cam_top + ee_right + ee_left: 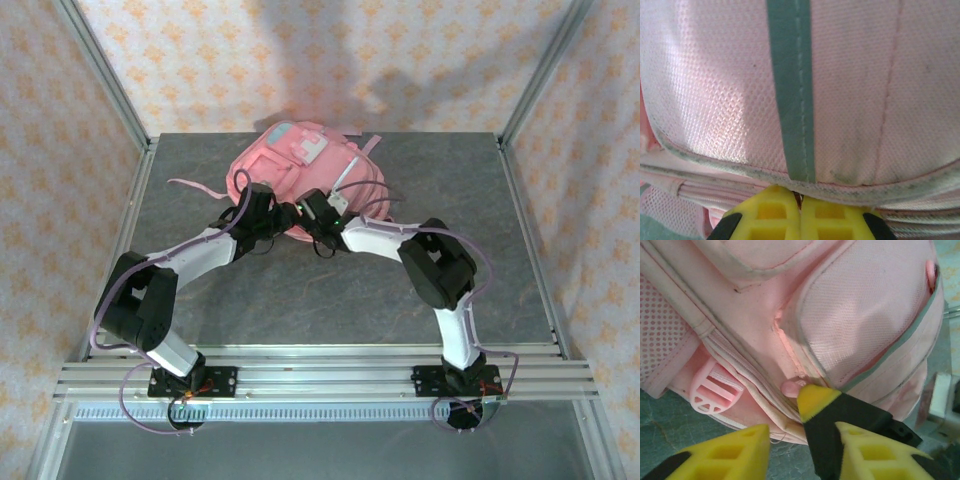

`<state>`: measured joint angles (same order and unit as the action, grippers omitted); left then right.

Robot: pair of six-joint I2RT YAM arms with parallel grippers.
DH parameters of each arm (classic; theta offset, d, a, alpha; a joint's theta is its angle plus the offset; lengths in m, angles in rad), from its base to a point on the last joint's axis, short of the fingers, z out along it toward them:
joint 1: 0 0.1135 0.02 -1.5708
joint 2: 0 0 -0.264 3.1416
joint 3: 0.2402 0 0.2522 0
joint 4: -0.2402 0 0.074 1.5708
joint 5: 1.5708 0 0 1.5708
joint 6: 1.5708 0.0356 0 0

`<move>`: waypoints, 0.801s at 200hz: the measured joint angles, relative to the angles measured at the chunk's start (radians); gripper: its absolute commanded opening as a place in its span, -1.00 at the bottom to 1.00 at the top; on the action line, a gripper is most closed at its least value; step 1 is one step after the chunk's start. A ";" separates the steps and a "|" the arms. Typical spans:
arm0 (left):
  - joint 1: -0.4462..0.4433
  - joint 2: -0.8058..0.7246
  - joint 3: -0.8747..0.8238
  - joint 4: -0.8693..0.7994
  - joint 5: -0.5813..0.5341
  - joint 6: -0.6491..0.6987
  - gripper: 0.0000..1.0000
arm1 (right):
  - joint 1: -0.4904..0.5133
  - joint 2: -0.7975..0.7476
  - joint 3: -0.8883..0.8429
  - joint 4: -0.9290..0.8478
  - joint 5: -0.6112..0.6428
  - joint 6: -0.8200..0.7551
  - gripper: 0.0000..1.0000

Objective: Pack the student bag

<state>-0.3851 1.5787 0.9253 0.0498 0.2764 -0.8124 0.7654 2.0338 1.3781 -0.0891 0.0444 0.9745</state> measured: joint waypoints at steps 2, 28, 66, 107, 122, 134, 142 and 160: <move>0.000 0.000 -0.001 0.000 0.000 -0.002 -0.09 | 0.000 -0.004 -0.003 -0.001 -0.003 -0.004 -1.00; 0.000 0.000 -0.013 0.001 0.000 -0.002 0.04 | -0.009 -0.061 -0.034 -0.020 -0.084 -0.106 -1.00; 0.000 0.000 -0.034 0.020 0.001 -0.006 0.14 | -0.013 -0.143 -0.092 -0.108 -0.209 -0.249 -1.00; -0.013 0.000 -0.037 0.061 0.001 -0.018 0.21 | -0.008 -0.193 -0.157 -0.185 -0.254 -0.356 -1.00; -0.023 0.001 -0.037 0.076 0.001 -0.025 0.21 | -0.008 -0.215 -0.176 -0.192 -0.253 -0.378 -0.79; -0.031 0.001 -0.037 0.089 0.000 -0.029 0.21 | -0.008 -0.233 -0.180 -0.191 -0.248 -0.388 -0.55; -0.032 0.001 -0.039 0.098 -0.003 -0.032 0.21 | -0.008 -0.243 -0.180 -0.184 -0.243 -0.401 -0.50; -0.032 -0.013 -0.059 0.108 -0.024 -0.042 0.21 | -0.008 -0.255 -0.174 -0.170 -0.222 -0.408 -0.38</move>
<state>-0.4175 1.5654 0.8665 0.1581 0.2523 -0.8543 0.7574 1.7786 1.2037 -0.2592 -0.1780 0.5663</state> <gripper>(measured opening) 0.604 0.267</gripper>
